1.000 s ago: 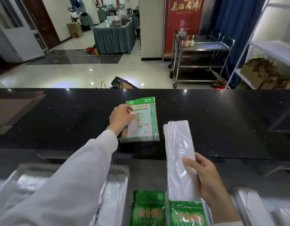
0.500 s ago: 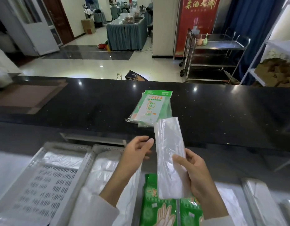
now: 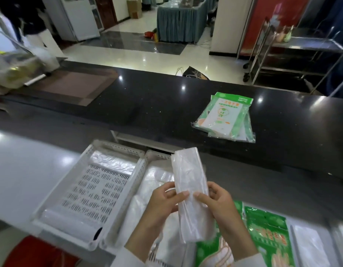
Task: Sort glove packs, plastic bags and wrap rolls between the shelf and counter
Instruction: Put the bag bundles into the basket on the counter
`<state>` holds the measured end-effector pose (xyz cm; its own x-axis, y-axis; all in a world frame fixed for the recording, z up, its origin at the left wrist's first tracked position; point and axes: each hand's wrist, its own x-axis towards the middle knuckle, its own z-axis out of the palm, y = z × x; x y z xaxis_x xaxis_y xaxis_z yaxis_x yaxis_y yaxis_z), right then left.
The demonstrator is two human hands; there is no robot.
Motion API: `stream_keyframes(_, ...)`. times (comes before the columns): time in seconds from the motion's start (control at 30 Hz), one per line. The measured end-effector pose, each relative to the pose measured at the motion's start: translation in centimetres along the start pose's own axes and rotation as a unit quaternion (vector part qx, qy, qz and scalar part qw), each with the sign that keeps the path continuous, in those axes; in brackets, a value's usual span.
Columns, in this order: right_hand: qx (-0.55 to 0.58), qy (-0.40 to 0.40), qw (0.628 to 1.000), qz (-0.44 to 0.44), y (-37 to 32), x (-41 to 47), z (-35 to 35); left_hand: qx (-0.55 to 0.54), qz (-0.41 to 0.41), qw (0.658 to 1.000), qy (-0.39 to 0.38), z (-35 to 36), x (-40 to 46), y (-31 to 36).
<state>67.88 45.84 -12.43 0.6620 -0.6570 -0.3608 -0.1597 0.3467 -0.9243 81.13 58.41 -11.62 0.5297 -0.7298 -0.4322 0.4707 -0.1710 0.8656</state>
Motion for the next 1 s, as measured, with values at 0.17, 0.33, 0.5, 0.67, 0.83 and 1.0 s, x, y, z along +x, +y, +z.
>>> stream_keyframes(0.17, -0.037, -0.001, 0.999, 0.013, 0.2, 1.7, 5.9, -0.044, -0.037, 0.998, 0.002, -6.1, 0.9, 1.3)
stream_keyframes(0.33, -0.089, -0.005, 0.996, 0.015, 0.9, 3.2, 12.3, -0.052, -0.040, 0.998, 0.019, -12.4, 1.3, 2.9)
stream_keyframes(0.5, -0.114, -0.002, 0.993, 0.021, 2.0, 4.5, 17.9, -0.098, -0.036, 0.993, 0.060, -18.1, 1.5, 3.1)
stream_keyframes(0.67, -0.108, 0.009, 0.993, 0.037, 3.1, 6.2, 22.6, -0.133, -0.028, 0.986, 0.099, -23.1, 2.5, 3.7)
stream_keyframes(0.83, -0.122, 0.027, 0.992, 0.025, 3.8, 7.7, 24.9, -0.225, -0.041, 0.963, 0.144, -27.0, 4.7, 3.8)
stream_keyframes(1.0, -0.135, 0.079, 0.988, -0.018, 4.0, 8.9, 25.0, -0.280, -0.038, 0.940, 0.190, -27.9, 7.0, 3.5)
